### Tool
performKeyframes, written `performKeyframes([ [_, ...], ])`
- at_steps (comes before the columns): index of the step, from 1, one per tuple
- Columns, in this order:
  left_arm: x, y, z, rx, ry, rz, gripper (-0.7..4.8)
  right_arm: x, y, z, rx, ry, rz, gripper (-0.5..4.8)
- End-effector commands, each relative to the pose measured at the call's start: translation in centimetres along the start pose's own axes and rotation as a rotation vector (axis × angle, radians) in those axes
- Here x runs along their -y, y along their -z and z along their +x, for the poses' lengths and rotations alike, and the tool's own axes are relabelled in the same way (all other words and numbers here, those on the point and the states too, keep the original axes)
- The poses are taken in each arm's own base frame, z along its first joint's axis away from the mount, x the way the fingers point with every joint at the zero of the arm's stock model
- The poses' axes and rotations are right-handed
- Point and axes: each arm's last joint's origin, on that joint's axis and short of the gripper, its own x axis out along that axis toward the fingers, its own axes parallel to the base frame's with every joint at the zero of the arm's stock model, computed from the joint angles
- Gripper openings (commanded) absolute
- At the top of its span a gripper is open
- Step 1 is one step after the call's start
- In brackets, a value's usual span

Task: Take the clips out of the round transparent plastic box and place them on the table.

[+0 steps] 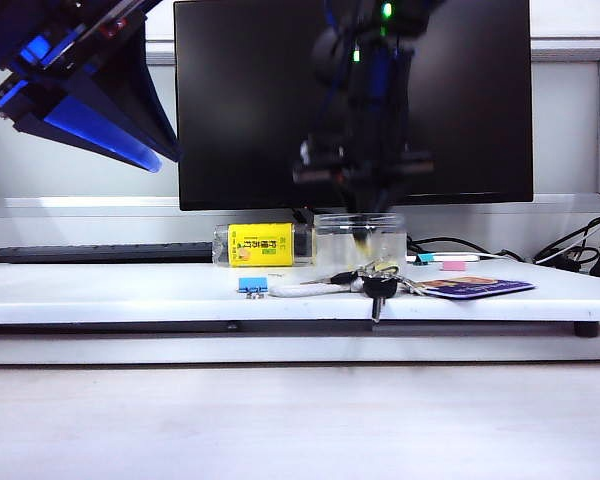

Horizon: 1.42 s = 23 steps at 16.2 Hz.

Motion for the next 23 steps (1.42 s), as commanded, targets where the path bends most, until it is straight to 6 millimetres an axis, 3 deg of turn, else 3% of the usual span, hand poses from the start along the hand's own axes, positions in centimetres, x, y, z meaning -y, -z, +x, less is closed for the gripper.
performKeyframes([
  [1, -0.1, -0.3, -0.1, 0.024, -0.040, 0.048, 1.25, 0.0, -0.4, -2.0, -0.007, -0.024, -0.005, 0.11],
  [5, -0.1, -0.3, -0.2, 0.025, -0.061, 0.055, 1.25, -0.5, -0.6, -3.6, -0.022, -0.113, -0.004, 0.11],
  [12, -0.4, 0.0, -0.2, -0.007, -0.157, 0.122, 1.25, -5.3, -2.1, -6.7, 0.130, -0.416, -0.088, 0.11],
  [15, -0.5, 0.1, -0.2, -0.021, -0.158, 0.121, 1.25, -6.6, -2.8, -5.4, 0.180, -0.430, -0.105, 0.11],
  [18, -0.5, 0.4, -0.2, -0.051, -0.163, 0.130, 1.25, -7.3, -3.0, -1.9, 0.152, -0.434, -0.106, 0.11],
  [23, -0.5, 0.5, -0.2, -0.058, -0.163, 0.129, 1.25, -7.9, -3.0, 0.8, 0.124, -0.449, -0.107, 0.16],
])
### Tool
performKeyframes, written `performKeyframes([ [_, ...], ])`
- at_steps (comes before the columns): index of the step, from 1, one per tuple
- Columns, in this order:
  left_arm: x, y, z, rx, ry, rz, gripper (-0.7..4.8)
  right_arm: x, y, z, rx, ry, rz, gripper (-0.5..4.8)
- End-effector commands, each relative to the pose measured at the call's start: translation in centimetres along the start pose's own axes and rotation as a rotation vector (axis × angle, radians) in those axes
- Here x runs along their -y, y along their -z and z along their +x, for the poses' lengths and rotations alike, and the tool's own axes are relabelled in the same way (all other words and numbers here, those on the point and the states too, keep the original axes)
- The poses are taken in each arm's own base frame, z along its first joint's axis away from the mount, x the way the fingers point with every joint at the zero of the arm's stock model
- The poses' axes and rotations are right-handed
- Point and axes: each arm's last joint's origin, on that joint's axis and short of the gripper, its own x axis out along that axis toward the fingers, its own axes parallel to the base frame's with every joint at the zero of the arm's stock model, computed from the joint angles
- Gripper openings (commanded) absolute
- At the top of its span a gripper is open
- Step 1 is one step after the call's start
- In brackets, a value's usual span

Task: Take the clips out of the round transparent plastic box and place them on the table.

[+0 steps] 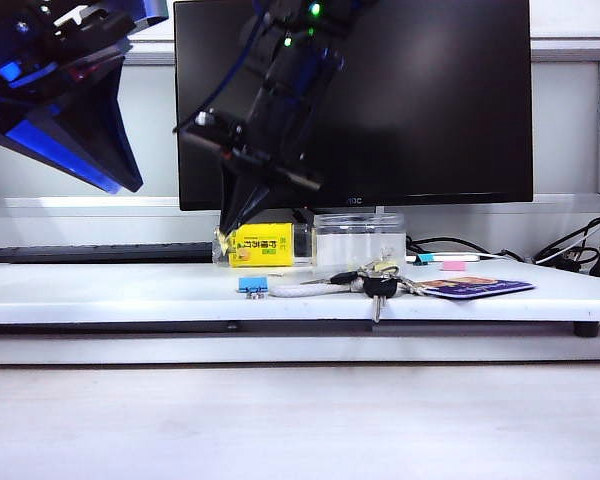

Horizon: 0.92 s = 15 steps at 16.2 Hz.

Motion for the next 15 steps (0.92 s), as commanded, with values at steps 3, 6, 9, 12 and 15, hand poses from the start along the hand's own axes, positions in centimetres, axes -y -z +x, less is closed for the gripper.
performKeyframes([
  [3, 0.0, -0.2, -0.2, 0.008, -0.004, 0.003, 1.25, 0.0, -0.2, 0.3, 0.017, -0.008, -0.005, 1.18],
  [6, 0.0, -0.2, -0.2, 0.007, -0.003, 0.003, 1.25, 0.0, -0.2, 0.2, 0.018, -0.007, -0.004, 1.18],
  [9, 0.0, -0.1, -0.2, -0.002, -0.003, 0.003, 1.25, 0.2, -0.8, -3.4, 0.075, 0.022, -0.001, 1.18],
  [12, 0.0, -0.1, -0.2, 0.004, -0.002, 0.003, 1.25, 0.0, -0.7, -8.7, 0.101, 0.167, 0.015, 1.17],
  [15, 0.0, -0.2, -0.2, 0.010, 0.005, 0.003, 1.25, 1.5, 0.6, -11.4, 0.016, 0.308, 0.066, 1.17],
])
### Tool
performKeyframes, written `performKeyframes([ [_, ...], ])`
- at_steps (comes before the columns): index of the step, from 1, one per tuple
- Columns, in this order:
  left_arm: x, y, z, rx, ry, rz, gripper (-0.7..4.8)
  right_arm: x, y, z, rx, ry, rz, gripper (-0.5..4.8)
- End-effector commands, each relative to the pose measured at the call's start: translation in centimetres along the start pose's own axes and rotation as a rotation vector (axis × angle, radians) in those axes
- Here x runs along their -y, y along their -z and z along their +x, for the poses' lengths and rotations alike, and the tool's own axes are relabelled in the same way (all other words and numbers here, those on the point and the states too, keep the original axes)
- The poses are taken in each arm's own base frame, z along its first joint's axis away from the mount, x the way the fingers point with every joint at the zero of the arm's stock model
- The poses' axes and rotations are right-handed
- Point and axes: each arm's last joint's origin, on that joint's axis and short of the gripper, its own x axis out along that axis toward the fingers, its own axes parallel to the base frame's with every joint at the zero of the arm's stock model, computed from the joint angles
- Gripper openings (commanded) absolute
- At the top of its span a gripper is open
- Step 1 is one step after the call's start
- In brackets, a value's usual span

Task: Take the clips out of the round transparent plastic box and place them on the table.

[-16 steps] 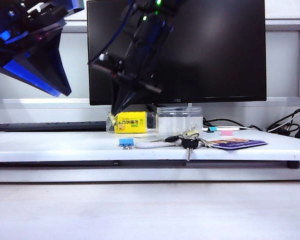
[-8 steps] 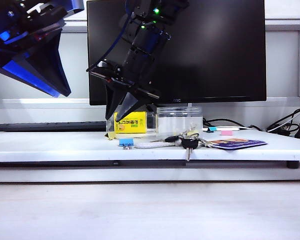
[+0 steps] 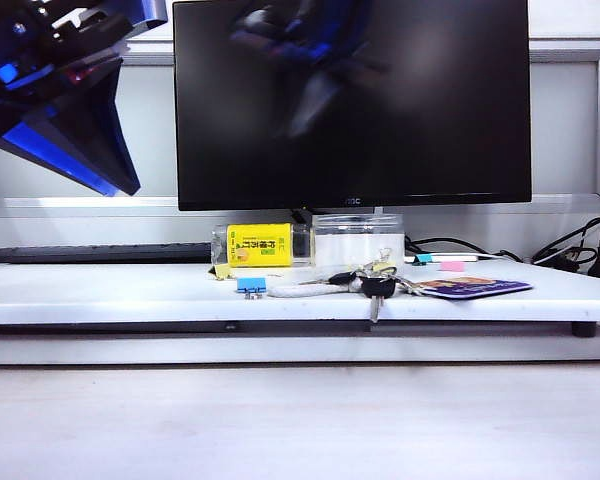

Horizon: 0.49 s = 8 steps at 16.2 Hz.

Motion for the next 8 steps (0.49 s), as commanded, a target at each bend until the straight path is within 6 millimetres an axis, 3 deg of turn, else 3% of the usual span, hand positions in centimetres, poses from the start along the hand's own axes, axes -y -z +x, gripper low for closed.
performKeyframes([
  [1, 0.0, -0.3, -0.2, 0.020, 0.005, 0.002, 1.25, 1.4, 1.3, 1.0, -0.137, 0.061, 0.023, 1.17],
  [8, 0.0, 0.2, -0.2, -0.032, 0.009, -0.001, 1.25, 2.6, 2.8, 6.7, -0.287, 0.162, 0.025, 1.17],
])
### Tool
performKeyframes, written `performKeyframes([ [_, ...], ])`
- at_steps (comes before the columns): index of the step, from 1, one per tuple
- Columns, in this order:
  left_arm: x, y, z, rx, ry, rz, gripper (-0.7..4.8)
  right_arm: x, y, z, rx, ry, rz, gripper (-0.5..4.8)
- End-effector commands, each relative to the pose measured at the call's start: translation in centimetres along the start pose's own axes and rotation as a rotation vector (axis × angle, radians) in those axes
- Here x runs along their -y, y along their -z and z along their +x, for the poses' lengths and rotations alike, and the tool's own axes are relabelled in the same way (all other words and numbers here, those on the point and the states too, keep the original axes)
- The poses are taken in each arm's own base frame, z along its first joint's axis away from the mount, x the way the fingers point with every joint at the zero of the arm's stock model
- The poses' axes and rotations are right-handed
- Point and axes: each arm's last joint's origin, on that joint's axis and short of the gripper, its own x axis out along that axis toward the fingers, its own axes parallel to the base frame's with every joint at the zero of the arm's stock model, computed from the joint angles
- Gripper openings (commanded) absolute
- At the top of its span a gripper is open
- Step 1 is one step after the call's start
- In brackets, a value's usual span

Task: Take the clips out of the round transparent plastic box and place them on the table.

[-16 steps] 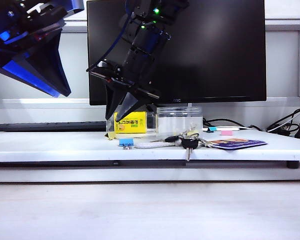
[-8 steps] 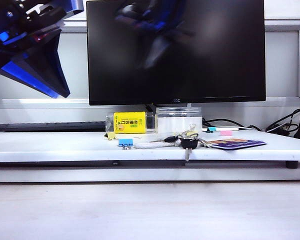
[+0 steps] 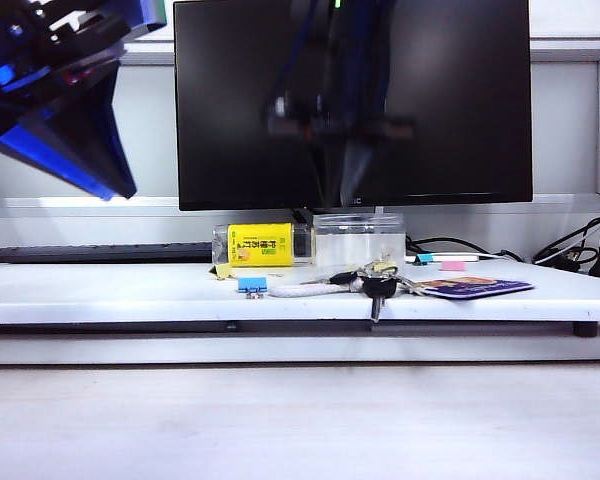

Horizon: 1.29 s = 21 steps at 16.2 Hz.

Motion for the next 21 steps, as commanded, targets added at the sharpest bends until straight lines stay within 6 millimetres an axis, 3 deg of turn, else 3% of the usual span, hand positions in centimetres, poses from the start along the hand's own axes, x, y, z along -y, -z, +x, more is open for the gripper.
performKeyframes([
  [1, 0.0, 0.1, -0.1, -0.017, 0.006, 0.000, 1.25, 0.7, 0.1, 1.7, -0.050, 0.035, 0.022, 1.17],
  [5, 0.0, 0.0, -0.1, -0.010, 0.010, 0.000, 1.25, 0.9, 0.3, 1.7, -0.068, 0.055, 0.029, 1.17],
  [10, 0.7, -0.5, -0.2, 0.048, 0.230, -0.009, 1.25, 1.0, 0.6, 1.8, -0.099, 0.054, 0.028, 1.17],
  [21, 0.7, -0.6, -0.2, 0.053, 0.229, -0.013, 1.25, 0.6, 0.7, 3.8, -0.145, -0.018, 0.059, 1.18],
])
